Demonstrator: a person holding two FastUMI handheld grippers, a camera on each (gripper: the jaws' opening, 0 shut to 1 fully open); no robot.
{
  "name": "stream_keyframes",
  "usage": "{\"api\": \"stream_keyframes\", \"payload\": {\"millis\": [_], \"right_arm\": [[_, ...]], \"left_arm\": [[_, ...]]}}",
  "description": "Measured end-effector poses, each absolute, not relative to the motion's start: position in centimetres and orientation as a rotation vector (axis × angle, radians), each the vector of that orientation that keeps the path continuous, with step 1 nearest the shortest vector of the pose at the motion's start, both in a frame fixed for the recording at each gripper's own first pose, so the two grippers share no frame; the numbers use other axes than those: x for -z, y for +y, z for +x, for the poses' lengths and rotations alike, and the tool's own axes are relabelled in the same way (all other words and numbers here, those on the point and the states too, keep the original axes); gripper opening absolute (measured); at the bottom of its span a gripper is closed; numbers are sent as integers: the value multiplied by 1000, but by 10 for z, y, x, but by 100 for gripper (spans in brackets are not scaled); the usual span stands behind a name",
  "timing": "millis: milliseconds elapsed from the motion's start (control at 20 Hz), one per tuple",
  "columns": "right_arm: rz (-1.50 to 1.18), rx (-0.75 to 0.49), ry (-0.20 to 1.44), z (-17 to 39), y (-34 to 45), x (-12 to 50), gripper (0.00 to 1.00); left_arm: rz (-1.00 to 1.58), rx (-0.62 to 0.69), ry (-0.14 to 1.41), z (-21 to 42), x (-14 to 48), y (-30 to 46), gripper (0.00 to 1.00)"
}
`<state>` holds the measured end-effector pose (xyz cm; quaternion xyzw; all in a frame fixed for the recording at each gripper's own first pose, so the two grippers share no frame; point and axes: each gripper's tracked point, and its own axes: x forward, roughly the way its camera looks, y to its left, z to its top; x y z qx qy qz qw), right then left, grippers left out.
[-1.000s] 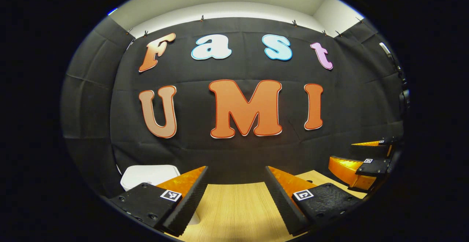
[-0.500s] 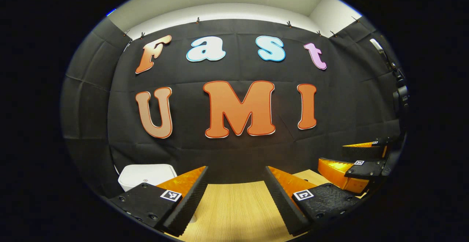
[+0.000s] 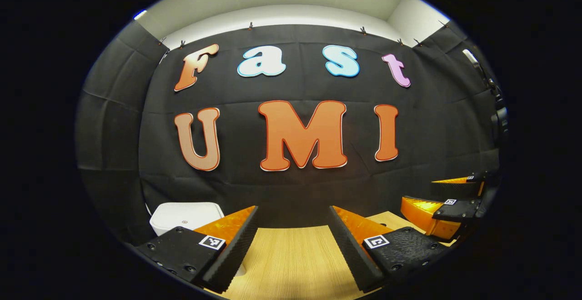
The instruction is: Press the lid of the desktop garbage bin to open it, pick up the crumpled paper on the desktop and throw it into the bin, then pick up the pop can on the desktop and drop it into the bin, and finally close the garbage bin lid.
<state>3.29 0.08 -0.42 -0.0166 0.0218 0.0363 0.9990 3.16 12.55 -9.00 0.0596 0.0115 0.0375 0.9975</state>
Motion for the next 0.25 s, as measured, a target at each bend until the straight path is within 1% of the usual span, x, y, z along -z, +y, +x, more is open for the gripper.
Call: {"api": "stream_keyframes", "payload": {"millis": [50, 100, 150, 250], "right_arm": [[-32, -74, 44, 33, 1, 5, 100], [-31, -73, 44, 34, 1, 4, 100], [-30, -73, 43, 33, 2, 3, 100], [-32, -73, 42, 33, 3, 5, 100]], "left_arm": [[120, -79, 23, 32, 90, 126, 95], [119, -86, 21, 33, 91, 129, 99], [116, -87, 21, 33, 91, 129, 95], [117, -93, 23, 36, 93, 130, 95]]}}
